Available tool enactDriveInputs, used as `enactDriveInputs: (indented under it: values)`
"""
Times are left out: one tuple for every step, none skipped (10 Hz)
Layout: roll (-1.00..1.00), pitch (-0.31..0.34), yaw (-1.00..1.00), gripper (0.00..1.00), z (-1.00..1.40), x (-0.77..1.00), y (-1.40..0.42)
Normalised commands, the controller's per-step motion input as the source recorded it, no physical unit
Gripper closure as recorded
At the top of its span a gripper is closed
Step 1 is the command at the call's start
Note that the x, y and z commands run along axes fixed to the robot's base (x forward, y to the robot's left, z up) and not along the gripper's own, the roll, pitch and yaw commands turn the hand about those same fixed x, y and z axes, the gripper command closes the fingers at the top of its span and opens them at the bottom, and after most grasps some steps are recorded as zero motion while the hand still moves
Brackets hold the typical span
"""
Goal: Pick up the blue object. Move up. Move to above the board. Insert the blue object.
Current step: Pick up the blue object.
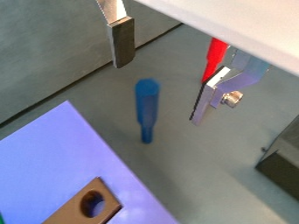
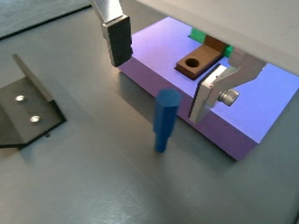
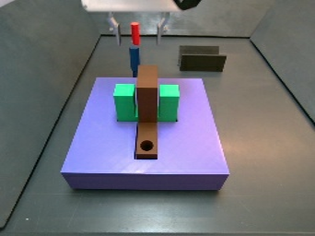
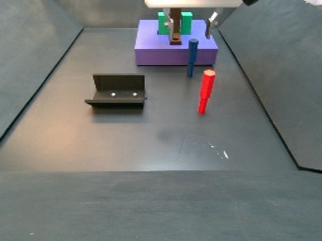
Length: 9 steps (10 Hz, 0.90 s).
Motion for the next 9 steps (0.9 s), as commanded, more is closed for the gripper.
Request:
enactDriveInputs:
  values:
    - [0.02,-0.091,0.00,0.00,-0.34,-0.10,-0.17]
    - [0.09,-0.041,-0.05,0.00,-0.37,-0.14,0.01]
    - [0.14,-0.013,-0.07,0.00,-0.35,-0.18,0.13]
    - [0.14,-0.004,-0.04,0.00,-0.30,-0.10,0.09]
    - [0.15,0.000,-0.01,0.00,-0.26,-0.07,0.00]
    - [0.12,0.000,0.00,0.00,-0.13,0.00,0.00]
    - [0.02,0.000,0.00,0.00,0.00,0.00,0.00]
    - [0.00,0.000,0.00,0.00,0.00,0.00,0.00]
    - [0.00,0.000,0.00,1.00,0.00,0.00,0.00]
